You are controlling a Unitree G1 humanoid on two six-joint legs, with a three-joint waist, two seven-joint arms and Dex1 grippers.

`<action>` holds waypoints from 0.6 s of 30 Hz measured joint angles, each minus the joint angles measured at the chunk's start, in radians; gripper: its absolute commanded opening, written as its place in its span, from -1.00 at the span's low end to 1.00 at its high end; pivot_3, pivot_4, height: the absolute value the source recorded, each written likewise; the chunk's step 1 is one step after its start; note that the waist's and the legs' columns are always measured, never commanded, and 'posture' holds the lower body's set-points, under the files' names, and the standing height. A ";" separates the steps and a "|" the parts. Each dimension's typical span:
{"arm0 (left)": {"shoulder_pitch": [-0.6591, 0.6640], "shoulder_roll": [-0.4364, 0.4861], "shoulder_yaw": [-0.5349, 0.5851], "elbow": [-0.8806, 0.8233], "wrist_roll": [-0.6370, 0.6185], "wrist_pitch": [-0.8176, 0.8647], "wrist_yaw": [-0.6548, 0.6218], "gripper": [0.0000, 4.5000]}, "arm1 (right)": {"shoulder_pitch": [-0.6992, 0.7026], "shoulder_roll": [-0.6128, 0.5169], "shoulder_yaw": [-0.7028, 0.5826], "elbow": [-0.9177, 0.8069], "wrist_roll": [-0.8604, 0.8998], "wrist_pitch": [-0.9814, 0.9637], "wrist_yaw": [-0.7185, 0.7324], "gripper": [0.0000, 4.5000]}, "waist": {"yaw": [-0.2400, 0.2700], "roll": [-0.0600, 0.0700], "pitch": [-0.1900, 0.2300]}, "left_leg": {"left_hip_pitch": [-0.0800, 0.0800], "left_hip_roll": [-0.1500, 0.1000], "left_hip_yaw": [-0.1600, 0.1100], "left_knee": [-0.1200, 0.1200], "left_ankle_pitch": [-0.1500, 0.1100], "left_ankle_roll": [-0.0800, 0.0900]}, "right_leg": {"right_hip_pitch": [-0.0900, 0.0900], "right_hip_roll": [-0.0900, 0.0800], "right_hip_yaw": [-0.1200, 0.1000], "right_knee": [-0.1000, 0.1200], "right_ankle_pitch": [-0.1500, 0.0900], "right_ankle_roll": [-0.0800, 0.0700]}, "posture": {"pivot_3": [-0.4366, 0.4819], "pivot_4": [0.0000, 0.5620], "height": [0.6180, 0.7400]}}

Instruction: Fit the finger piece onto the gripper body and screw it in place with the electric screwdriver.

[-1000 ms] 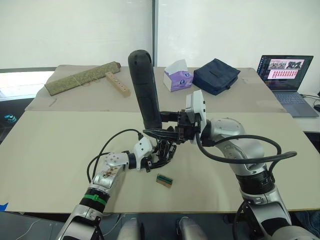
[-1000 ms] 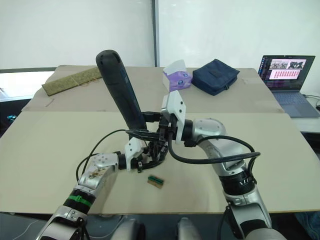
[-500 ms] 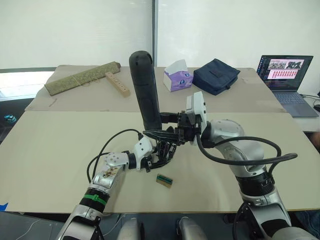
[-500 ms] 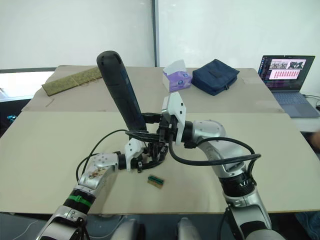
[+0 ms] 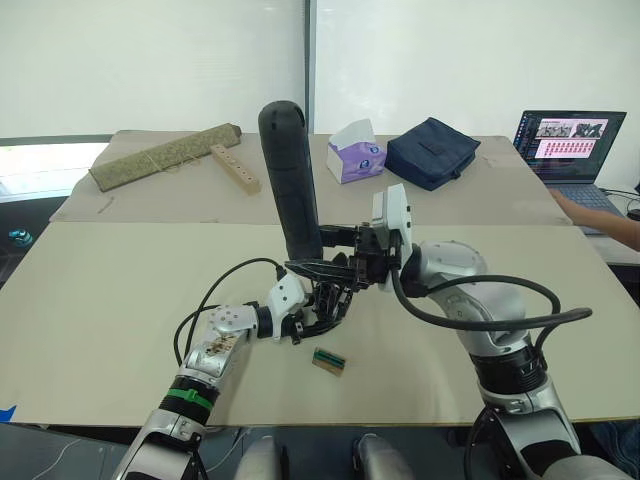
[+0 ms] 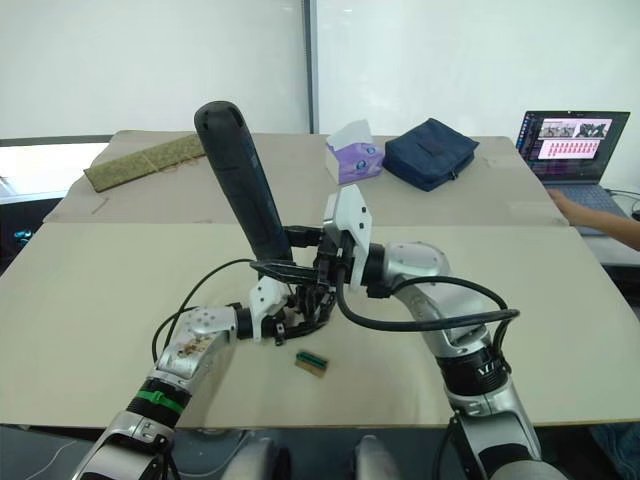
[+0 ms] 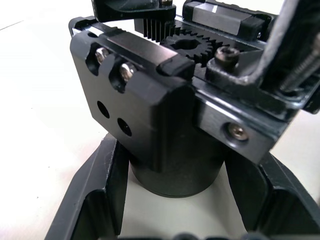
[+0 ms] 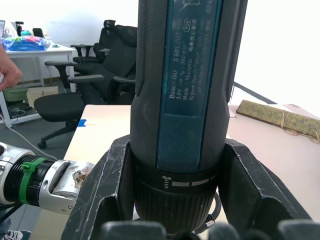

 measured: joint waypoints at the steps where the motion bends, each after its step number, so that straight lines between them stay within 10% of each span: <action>1: 0.001 0.000 0.000 -0.002 0.000 0.001 0.001 0.01 | 0.000 0.000 0.000 0.000 0.000 0.000 0.000 -0.14 | 0.000 0.000 0.000 | 0.000 0.000 0.000 0.000 0.000 0.000 | 0.000 0.000 0.000 0.000 0.000 0.000 | -0.05 -0.47 1.00; 18: 0.005 0.000 0.000 -0.006 0.000 0.003 0.006 0.01 | 0.003 0.002 -0.001 0.000 0.000 -0.001 0.001 -0.14 | 0.000 0.000 0.000 | 0.000 0.000 0.000 0.000 0.000 0.000 | 0.000 0.000 0.000 0.000 0.000 0.000 | -0.05 -0.47 1.00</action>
